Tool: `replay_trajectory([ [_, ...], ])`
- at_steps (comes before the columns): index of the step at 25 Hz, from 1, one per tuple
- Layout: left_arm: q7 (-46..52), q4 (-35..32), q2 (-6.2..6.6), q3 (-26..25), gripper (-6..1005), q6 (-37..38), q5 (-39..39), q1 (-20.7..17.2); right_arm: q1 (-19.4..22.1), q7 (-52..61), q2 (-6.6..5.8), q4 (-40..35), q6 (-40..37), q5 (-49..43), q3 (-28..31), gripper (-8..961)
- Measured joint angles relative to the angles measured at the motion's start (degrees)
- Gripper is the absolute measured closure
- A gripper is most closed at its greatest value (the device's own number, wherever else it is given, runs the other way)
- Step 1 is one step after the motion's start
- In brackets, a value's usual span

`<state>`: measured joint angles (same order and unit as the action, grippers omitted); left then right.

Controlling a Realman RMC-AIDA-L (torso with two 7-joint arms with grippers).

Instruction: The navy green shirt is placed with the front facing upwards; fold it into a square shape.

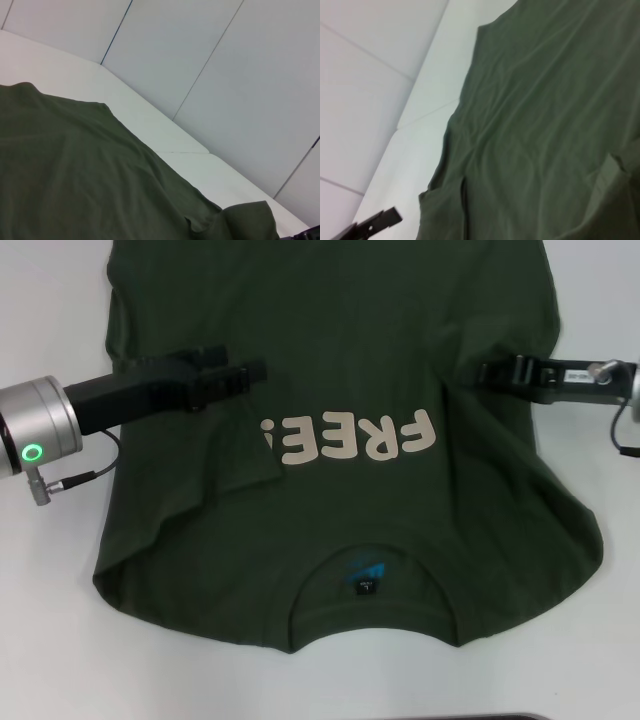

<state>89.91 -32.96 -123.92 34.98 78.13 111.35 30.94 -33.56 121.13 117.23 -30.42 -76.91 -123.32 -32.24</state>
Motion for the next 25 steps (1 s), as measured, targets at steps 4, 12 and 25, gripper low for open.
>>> replay_trajectory([
  [4, 0.0, 0.01, 0.0, 0.0, 225, 0.0, 0.0, 0.0, -0.84, -0.01, 0.86, 0.0, 0.2, -0.01, -1.88, 932],
  [12, 0.0, 0.01, 0.0, 0.02, 224, 0.01, -0.1, 0.0, -2.5, -0.02, 1.95, 0.62, 0.7, 0.02, -3.55, 923],
  [25, 0.0, 0.0, 0.0, 0.0, 224, 0.01, -0.09, -0.1, 1.36, -2.9, 2.05, 0.89, -1.56, 5.46, -3.94, 720],
])
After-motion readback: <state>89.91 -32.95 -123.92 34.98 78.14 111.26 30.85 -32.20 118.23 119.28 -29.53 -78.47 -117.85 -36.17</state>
